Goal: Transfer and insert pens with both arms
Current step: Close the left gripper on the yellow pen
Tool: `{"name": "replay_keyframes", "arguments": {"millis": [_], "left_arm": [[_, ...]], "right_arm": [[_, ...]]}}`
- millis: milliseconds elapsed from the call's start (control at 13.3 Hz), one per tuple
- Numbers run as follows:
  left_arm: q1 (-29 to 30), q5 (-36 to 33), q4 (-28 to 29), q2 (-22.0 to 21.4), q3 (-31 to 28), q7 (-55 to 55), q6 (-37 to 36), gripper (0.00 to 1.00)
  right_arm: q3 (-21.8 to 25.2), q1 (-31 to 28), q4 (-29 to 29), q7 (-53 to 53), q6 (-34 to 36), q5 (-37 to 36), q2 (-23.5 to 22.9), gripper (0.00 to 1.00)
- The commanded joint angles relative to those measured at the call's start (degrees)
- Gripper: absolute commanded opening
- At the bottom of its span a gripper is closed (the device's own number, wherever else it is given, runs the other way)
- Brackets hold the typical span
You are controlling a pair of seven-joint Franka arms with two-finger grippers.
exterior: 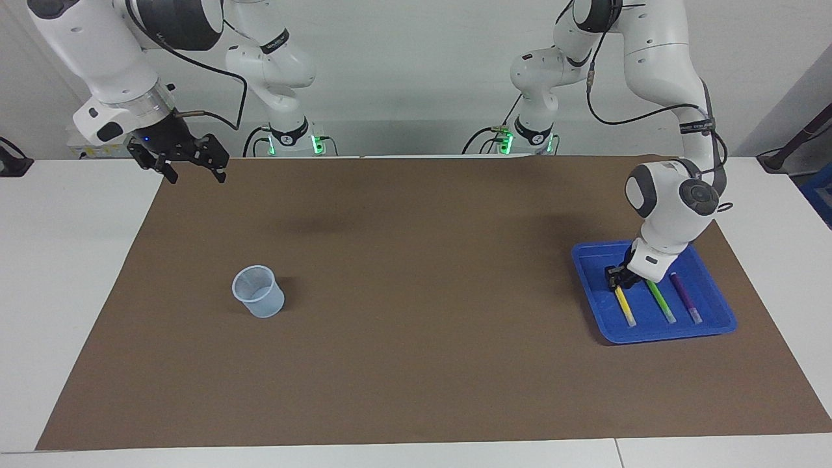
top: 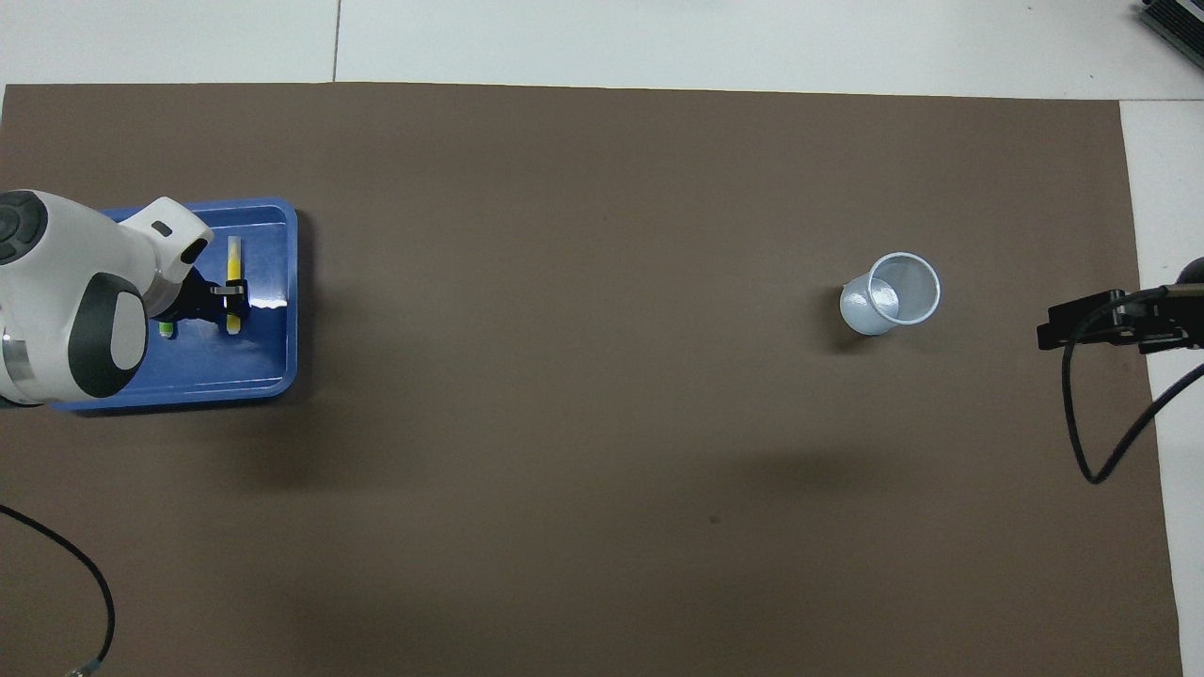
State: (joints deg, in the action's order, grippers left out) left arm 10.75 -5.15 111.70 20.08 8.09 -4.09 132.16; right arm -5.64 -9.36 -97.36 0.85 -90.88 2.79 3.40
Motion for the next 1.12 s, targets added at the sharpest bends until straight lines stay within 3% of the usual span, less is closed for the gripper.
{"name": "replay_keyframes", "arguments": {"millis": [0,75,150,524,1049], "left_arm": [[-0.81,-1.27,2.38,-1.27,-0.35,-2.14,1.78,0.16],[-0.81,-1.27,2.47,-1.27,-0.44,-2.5,1.96,0.05],[-0.9,-1.27,2.47,-1.27,-0.35,-2.68,1.87,0.0],[-0.9,-1.18,0.99,-1.27,-0.18,-4.44,-1.1,0.0],[-1.6,2.58,-8.32,-1.97,0.18,-4.26,-18.4,0.0]], "right_arm": [[-0.86,-0.13,-1.69,0.64,-0.08,-1.03,1.52,1.0],[-0.87,-0.13,-3.08,0.73,-0.17,-1.03,2.3,1.0],[-0.87,-0.04,-4.05,0.9,-0.08,-1.03,2.66,1.0],[-0.87,-0.39,-5.64,1.25,2.9,-1.03,3.98,1.0],[-0.87,-0.22,-5.73,5.56,2.38,-0.94,3.98,1.0]]}}
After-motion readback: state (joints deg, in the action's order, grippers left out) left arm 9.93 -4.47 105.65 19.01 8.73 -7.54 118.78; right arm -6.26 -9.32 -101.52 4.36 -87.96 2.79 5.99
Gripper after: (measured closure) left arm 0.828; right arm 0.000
